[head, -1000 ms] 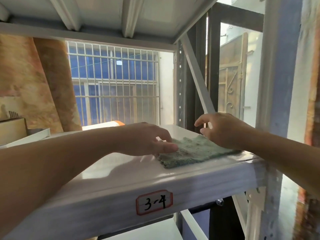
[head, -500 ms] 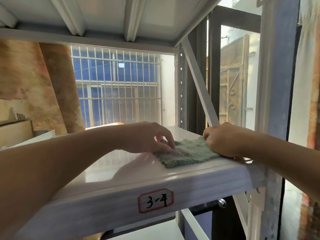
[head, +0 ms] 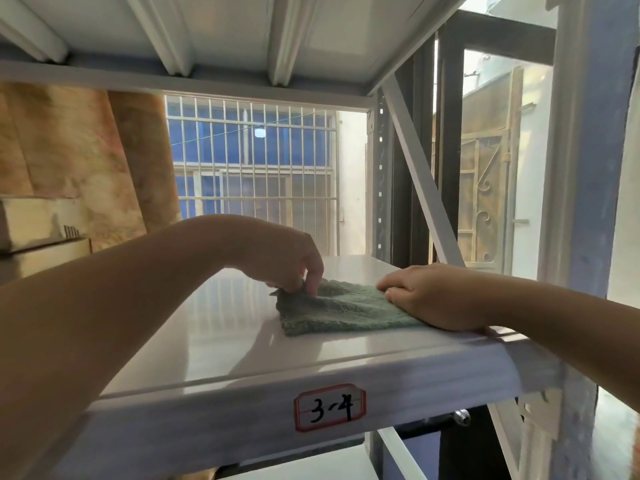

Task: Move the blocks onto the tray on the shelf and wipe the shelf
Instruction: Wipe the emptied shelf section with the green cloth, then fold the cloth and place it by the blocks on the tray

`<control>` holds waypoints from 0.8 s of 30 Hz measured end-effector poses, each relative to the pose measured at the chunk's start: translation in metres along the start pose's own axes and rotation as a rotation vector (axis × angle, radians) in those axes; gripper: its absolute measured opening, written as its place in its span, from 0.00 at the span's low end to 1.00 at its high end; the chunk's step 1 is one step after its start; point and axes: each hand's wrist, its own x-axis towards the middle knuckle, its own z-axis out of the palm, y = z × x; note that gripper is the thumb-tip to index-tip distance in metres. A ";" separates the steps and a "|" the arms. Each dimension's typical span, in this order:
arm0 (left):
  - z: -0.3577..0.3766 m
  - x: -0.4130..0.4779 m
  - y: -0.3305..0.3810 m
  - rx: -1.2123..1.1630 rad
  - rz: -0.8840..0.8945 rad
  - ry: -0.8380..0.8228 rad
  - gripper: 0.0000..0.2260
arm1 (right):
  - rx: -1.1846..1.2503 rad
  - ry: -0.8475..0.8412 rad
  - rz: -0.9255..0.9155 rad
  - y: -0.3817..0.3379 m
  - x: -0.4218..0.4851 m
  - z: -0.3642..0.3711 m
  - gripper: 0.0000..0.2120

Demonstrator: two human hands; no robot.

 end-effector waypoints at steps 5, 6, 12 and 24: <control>0.006 0.002 -0.033 -0.035 -0.215 -0.130 0.15 | 0.030 -0.058 -0.087 0.001 0.025 -0.022 0.22; 0.006 0.002 -0.039 -0.033 -0.245 -0.135 0.16 | 0.025 -0.044 -0.065 0.005 0.031 -0.026 0.23; 0.006 0.002 -0.070 0.029 -0.443 -0.177 0.15 | 0.115 -0.185 0.107 0.015 0.058 -0.033 0.25; 0.008 -0.007 -0.087 0.030 -0.553 -0.126 0.11 | 0.169 -0.306 0.184 -0.010 0.072 -0.043 0.06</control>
